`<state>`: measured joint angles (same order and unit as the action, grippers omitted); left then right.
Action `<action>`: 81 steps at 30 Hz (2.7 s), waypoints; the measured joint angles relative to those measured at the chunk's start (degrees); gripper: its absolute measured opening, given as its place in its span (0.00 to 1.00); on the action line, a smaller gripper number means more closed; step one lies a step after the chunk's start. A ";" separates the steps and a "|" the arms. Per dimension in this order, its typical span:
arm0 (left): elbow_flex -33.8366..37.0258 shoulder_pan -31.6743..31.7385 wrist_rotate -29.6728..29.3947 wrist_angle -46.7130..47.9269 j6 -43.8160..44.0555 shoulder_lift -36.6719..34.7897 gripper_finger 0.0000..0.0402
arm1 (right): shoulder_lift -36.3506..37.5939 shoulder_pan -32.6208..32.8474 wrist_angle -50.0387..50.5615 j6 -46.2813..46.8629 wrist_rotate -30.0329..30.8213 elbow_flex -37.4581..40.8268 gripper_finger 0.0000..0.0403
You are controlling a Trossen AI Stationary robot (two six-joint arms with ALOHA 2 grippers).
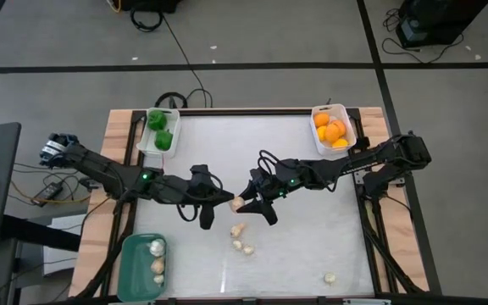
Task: Sort produce into baskets
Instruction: Put the white garlic into the green bin
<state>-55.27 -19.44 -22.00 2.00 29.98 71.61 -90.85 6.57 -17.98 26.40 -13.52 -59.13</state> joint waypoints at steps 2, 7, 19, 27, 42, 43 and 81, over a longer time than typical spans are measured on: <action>0.00 0.00 -0.07 0.22 0.02 0.01 0.01 | 0.00 0.00 0.43 0.85 0.40 0.00 0.47; -0.02 -0.04 -0.74 6.27 3.85 -0.17 0.01 | 0.00 -0.05 2.97 1.75 0.73 0.00 0.54; -1.13 -2.91 1.70 24.58 14.47 -0.52 0.00 | 0.11 0.00 16.48 5.35 12.64 -0.04 0.75; -5.32 -7.87 9.03 44.34 24.34 -0.52 0.00 | 0.11 -2.13 32.71 14.63 16.60 2.55 0.75; -13.00 -29.05 21.15 65.91 55.90 -0.79 0.00 | 0.04 -0.37 12.31 24.40 11.14 19.44 0.71; -12.99 -31.57 21.27 66.15 58.82 -0.76 0.00 | 0.04 -0.01 11.56 23.72 11.43 19.55 0.71; -7.54 -41.75 3.15 61.71 85.18 -0.81 0.48 | -20.68 4.89 20.63 -25.75 6.07 -5.60 0.58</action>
<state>-62.81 -61.19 -18.85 63.70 115.16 70.81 -111.53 11.46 2.66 0.64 -7.45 -64.73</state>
